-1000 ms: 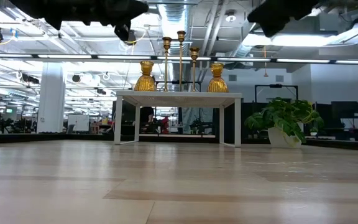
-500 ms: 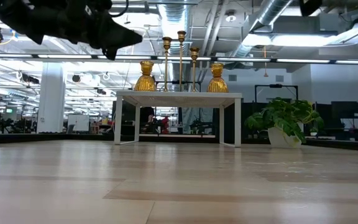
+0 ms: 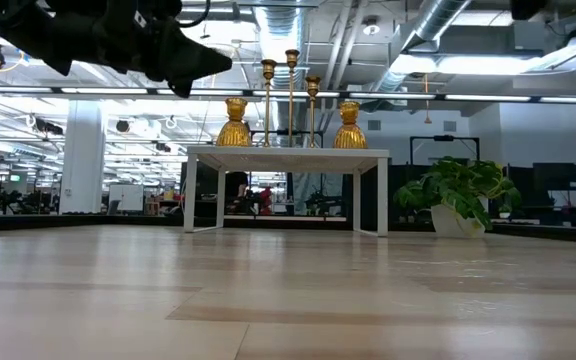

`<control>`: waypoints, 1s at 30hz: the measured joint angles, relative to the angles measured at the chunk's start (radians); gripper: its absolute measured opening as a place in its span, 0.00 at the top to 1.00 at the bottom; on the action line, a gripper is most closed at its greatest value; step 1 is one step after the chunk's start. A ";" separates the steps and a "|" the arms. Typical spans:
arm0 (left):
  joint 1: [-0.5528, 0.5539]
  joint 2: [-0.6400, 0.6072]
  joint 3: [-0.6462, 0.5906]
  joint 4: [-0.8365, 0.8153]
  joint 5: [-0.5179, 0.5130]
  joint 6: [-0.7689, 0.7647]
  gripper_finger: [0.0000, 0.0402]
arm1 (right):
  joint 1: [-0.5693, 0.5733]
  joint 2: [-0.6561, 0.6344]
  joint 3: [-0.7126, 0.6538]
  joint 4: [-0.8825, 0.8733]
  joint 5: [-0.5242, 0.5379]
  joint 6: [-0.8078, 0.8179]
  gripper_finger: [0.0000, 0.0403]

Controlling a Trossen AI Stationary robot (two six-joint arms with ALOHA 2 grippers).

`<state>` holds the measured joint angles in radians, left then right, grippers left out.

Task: Pick & Place candle stick holders
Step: Return to home position

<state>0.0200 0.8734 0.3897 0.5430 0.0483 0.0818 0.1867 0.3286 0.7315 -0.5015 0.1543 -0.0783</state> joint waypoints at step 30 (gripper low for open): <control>0.000 0.250 0.000 0.323 0.027 -0.007 0.99 | 0.001 -0.323 -0.396 0.254 0.001 0.108 1.00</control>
<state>0.0204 1.1236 0.3901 0.8660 0.0753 0.0746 0.1875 0.0055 0.3354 -0.2475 0.1555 0.0296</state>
